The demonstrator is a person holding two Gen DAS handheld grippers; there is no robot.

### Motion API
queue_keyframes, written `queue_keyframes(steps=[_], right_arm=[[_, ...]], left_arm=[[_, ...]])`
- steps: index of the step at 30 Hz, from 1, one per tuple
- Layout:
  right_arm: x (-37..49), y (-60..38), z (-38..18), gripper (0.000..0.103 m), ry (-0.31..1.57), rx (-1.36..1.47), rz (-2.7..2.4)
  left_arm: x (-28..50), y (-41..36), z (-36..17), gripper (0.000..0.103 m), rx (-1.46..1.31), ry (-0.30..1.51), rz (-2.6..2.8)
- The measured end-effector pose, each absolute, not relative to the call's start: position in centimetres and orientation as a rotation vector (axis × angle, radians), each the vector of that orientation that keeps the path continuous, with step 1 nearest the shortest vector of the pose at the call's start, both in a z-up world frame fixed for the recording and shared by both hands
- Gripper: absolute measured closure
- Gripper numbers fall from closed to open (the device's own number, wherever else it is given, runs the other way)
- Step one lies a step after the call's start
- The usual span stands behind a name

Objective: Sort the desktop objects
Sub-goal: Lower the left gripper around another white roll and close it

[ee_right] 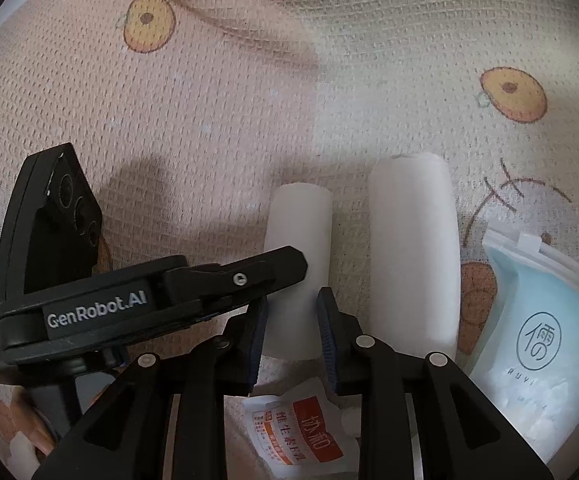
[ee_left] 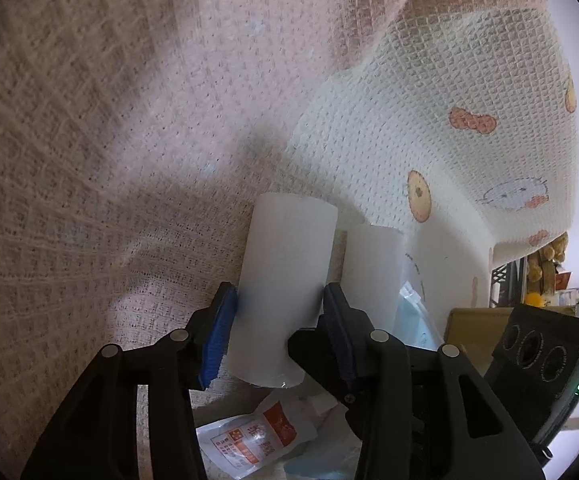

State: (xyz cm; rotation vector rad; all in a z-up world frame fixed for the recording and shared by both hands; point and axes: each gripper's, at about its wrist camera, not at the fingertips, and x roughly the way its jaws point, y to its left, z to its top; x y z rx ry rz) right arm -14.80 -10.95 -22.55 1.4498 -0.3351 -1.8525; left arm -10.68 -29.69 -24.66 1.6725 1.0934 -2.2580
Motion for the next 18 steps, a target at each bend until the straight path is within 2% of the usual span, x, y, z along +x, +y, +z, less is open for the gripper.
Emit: queue_keyframes(steps=[5,14,18], right_arm=[[-14.8,-11.8,-22.3,0.077,-0.293,1.447,-1.872],[-15.3,-11.0,-22.7,0.074,-0.358,1.541,-1.817],[-14.9,-10.4,-21.9,0.071,-0.324,1.524,-1.833]], left_arm=[[-11.0,-29.0,-24.5,0.053,1.694,1.037,-2.261],[-10.5,-28.0,-24.2,0.053,1.759,1.029,-2.247],[-10.1,-26.9,-23.5,0.054,1.767,1.007,-2.274]])
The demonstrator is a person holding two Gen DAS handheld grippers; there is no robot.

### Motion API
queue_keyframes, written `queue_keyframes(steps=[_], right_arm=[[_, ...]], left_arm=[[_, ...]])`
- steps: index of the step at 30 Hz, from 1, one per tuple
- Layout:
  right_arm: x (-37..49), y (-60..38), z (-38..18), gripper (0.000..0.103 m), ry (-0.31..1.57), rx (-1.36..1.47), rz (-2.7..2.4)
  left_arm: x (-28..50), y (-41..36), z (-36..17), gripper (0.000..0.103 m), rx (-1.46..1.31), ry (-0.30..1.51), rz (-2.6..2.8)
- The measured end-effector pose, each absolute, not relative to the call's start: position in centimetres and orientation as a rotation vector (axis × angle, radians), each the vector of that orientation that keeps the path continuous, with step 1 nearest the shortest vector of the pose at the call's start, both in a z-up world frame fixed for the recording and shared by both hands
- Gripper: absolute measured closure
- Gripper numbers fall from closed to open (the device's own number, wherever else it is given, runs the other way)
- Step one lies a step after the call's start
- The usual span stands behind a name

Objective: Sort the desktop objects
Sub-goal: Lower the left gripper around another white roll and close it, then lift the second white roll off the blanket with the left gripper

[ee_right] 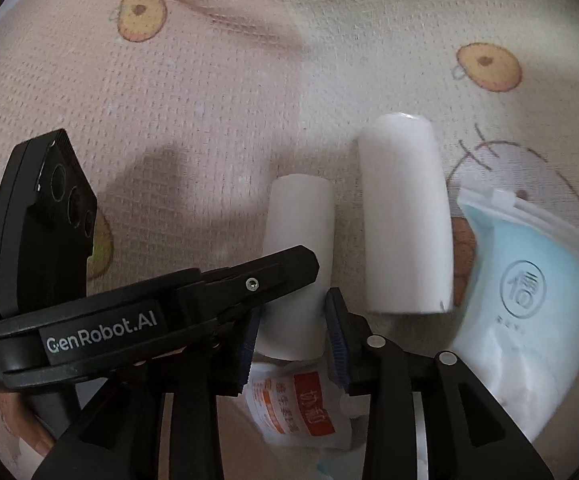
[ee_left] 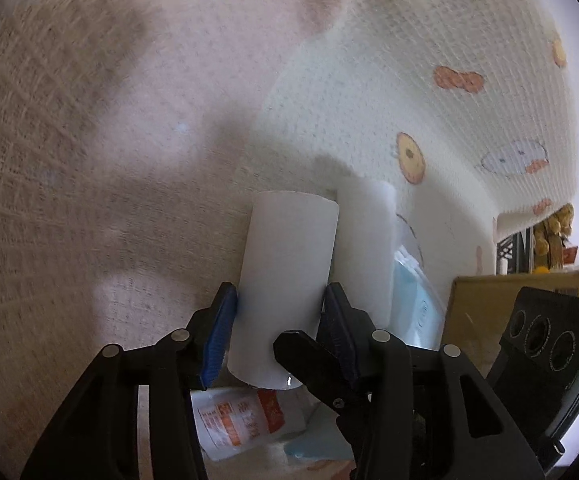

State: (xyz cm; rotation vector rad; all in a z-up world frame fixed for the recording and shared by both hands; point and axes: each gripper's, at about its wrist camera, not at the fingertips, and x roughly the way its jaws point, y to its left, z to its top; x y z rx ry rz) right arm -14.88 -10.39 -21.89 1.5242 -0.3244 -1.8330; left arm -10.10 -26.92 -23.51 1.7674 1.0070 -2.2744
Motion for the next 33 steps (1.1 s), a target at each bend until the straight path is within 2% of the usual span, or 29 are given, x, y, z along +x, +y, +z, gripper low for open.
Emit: queue_keyframes(steps=[6,16,22,29,33], right_arm=[[-14.9,-9.9,-19.4,0.071,-0.304,1.475,-1.853],[-14.5,-8.0,-12.4,0.071,-0.284,1.277,-1.925],[-8.3,-3.7,-9.3,0.071,-0.302,1.169,-1.950],[-6.4,-1.7,-5.6,0.071,-0.324,1.068,-1.966],[-5.8,-0.7,-4.6,0.071,-0.277,0.993,-1.944]], left_arm=[[-9.7,-26.0,-20.8,0.054,1.727,0.974,-2.327],[-8.8,-23.3,-12.6,0.054,1.544,0.866,-2.511],[-8.4,-21.6,-8.5,0.054,1.452,0.813,-2.567],[-7.3,-19.3,-3.8,0.054,1.371,0.664,-2.643],[-6.0,-17.6,-1.8,0.054,1.291,0.600,-2.652]])
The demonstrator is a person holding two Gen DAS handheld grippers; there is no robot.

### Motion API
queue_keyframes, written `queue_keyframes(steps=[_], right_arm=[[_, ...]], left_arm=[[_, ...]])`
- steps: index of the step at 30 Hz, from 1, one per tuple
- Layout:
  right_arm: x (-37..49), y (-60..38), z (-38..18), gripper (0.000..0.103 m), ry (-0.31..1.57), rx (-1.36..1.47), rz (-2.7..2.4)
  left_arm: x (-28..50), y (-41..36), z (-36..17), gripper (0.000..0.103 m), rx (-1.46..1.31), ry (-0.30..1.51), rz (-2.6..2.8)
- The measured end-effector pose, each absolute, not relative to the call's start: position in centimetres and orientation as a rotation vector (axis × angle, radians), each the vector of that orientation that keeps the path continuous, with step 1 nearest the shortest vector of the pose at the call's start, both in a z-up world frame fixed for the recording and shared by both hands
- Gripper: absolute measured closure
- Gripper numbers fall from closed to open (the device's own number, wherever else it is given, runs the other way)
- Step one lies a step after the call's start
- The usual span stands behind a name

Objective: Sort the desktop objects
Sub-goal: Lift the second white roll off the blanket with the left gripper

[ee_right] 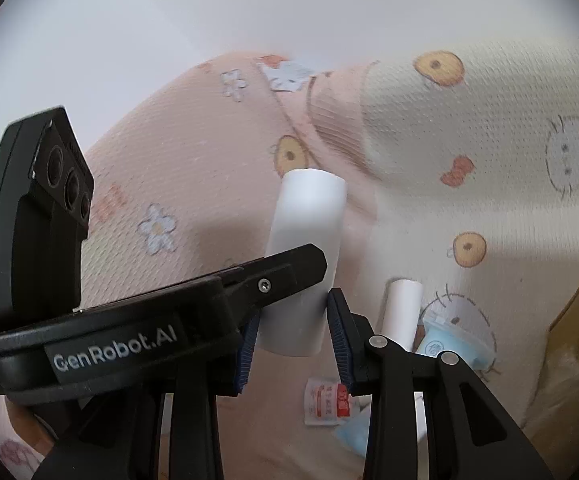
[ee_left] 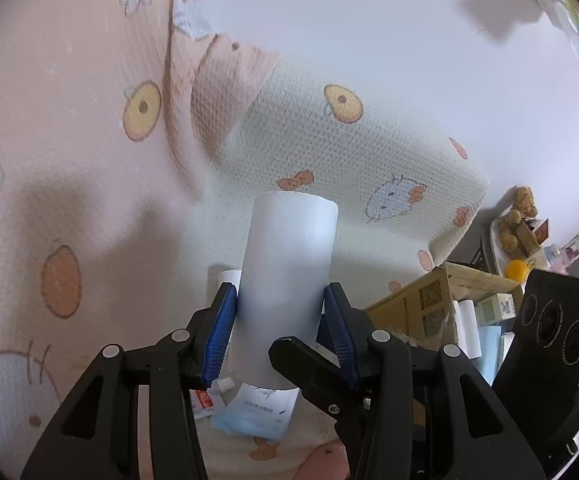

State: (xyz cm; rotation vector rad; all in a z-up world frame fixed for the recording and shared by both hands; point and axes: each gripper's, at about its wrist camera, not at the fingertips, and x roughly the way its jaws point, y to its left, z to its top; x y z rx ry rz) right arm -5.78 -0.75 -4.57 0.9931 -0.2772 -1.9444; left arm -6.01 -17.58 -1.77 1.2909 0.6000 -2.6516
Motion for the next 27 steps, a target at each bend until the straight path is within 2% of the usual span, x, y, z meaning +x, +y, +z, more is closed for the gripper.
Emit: queue_keyframes(steps=[10,27], right_arm=[[-5.1,4.7,-2.1,0.071,-0.343,0.848,-1.954],[-4.3,16.8,1.2,0.071,-0.444,0.711,-2.028]], left_arm=[[-5.4,-11.5,3.0,0.054,1.177,0.424,-2.726],[-5.5,-0.1,6.2,0.053,1.131,0.173,-2.849]])
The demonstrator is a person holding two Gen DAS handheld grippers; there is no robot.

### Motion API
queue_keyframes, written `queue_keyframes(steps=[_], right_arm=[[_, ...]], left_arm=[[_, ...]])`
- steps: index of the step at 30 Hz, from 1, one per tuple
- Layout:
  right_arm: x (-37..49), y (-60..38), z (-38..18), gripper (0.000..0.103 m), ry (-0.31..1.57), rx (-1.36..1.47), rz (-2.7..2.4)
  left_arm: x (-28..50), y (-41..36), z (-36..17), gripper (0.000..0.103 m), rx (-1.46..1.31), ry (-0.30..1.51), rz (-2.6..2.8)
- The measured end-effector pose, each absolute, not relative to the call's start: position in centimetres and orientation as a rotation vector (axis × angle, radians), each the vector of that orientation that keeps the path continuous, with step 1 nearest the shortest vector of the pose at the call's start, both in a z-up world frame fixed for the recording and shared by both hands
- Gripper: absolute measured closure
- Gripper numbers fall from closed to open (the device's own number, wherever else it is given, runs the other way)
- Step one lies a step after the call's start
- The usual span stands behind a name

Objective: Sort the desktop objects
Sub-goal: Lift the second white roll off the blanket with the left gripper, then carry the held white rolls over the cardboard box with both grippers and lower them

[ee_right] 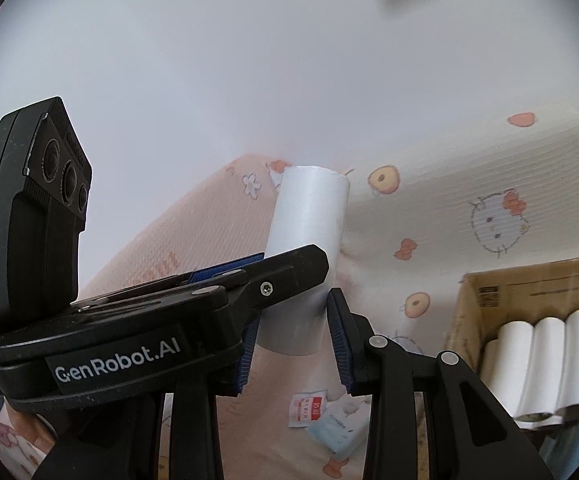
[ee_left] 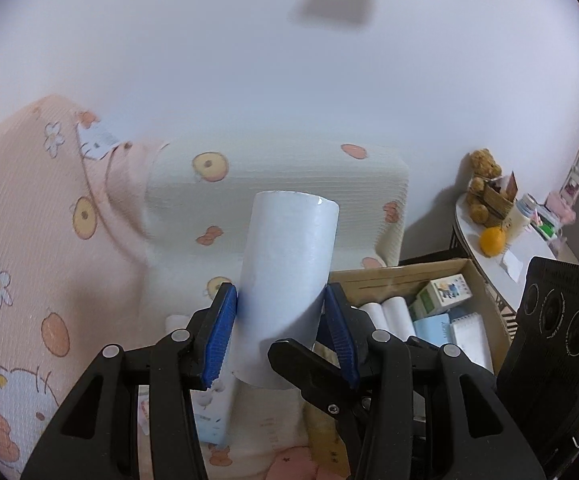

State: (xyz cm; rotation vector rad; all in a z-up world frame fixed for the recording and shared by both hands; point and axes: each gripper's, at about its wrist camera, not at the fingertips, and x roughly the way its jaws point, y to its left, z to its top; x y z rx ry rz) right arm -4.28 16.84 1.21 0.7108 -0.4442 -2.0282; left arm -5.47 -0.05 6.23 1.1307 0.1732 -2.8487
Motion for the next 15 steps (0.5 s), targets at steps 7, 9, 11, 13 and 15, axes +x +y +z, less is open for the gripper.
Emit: queue_keyframes(steps=[7,9,11,13,15], right_arm=[[-5.1,21.1,1.2,0.071,-0.503,0.716,-2.076],[-5.7,22.2,1.1,0.071,-0.514,0.736,-2.092],[-6.2,23.0,0.9,0.071,-0.520,0.750,-2.104],[-6.7,24.0,0.9,0.071,-0.529,0.757,-2.116],[-7.2,24.7,1.1,0.071,-0.534,0.749,-2.131]], left_arm=[[-7.1,4.2,6.3,0.053,1.165,0.080,-2.909],[-7.9,5.4,6.1,0.053,1.195,0.048,-2.924],[-8.8,6.5,5.9,0.053,1.230,0.014,-2.940],[-9.4,7.4,5.9,0.053,1.242,-0.002,-2.951],[-10.1,8.4,6.1,0.053,1.242,-0.028,-2.971]])
